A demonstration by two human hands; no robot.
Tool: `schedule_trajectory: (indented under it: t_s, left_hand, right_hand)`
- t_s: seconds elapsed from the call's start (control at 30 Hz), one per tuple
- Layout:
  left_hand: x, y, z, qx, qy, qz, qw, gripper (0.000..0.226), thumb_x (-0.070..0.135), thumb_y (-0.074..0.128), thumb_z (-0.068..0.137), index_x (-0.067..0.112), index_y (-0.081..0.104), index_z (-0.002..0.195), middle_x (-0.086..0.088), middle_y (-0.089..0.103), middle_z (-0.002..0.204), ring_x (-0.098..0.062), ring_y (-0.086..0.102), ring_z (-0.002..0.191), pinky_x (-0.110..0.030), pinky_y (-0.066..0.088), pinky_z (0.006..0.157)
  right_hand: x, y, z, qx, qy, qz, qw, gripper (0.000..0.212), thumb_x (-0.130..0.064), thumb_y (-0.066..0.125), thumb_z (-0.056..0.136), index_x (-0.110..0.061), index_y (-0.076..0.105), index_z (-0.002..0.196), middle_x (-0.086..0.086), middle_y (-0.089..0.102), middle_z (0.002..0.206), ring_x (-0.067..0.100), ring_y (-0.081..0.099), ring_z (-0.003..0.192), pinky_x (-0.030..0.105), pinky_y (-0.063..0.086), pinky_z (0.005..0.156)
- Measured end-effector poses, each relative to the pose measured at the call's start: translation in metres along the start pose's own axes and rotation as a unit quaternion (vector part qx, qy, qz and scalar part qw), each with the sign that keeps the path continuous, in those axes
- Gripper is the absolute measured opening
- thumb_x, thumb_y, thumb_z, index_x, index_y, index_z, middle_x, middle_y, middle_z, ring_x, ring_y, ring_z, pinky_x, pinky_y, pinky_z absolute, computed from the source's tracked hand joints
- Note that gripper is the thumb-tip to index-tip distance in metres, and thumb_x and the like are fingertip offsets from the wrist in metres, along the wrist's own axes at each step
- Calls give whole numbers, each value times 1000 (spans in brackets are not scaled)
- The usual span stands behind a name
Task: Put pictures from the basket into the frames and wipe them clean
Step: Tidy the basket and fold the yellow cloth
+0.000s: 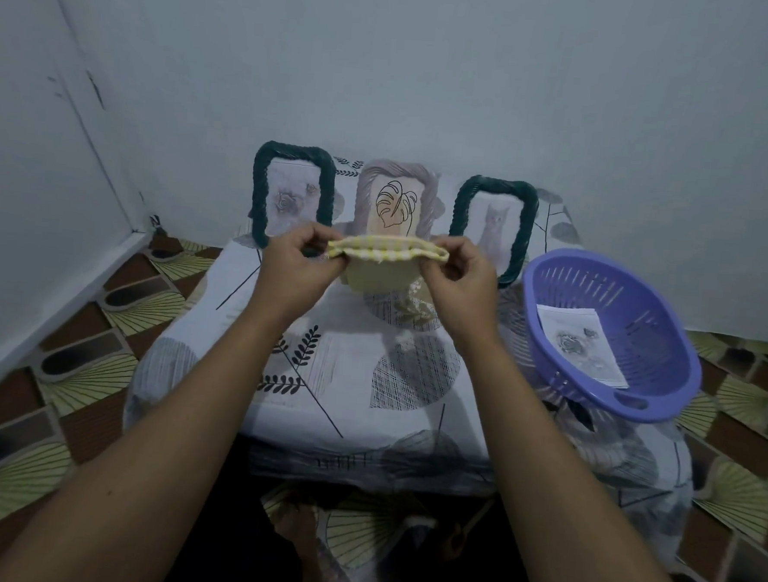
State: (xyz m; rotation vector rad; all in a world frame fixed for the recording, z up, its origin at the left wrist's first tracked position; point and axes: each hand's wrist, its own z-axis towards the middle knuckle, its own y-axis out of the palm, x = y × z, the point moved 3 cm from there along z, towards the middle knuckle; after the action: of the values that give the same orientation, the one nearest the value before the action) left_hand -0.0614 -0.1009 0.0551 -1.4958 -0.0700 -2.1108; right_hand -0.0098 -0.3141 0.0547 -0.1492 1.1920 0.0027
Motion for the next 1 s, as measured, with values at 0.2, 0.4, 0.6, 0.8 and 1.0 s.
schedule_trajectory:
  t_s: [0.2,0.4,0.6,0.8,1.0]
  left_hand:
    - [-33,9,-37,-285,-56,109,951,29,2,73,72,18,51,62,8,70,112,-1,59,112,-25,43,89]
    - [-43,20,-54,-342,-117,75,929,26,7,69,70,17,46,62,8,48,54,-8,43,50,-27,31,54]
    - [-61,23,-54,-262,-196,-49,944,17,23,66,84,16,64,99,-33,67,96,-32,65,85,-55,53,87]
    - [-73,36,-54,-136,-205,-36,969,10,26,54,102,17,56,107,-7,75,100,-25,71,95,-50,56,89]
    - [-73,51,-48,-36,-132,129,982,21,27,49,104,12,52,118,-4,62,99,-22,56,88,-31,34,68]
  right_hand:
    - [48,-5,-45,-125,56,-130,982,6,-23,56,74,-26,52,70,-12,53,68,0,45,63,26,37,61]
    - [62,-9,-59,-163,88,-146,972,2,-26,51,72,-24,51,71,-8,50,71,7,40,62,28,32,59]
    - [68,-17,-64,-129,120,-92,980,16,-37,52,81,-22,54,84,-3,54,74,1,46,61,19,35,56]
    - [91,-16,-63,-116,145,-193,964,38,-67,53,81,-29,55,86,4,68,73,22,65,76,47,49,89]
    - [87,-5,-47,-99,142,-353,919,28,-47,36,104,-22,49,101,-4,61,84,25,58,95,36,24,86]
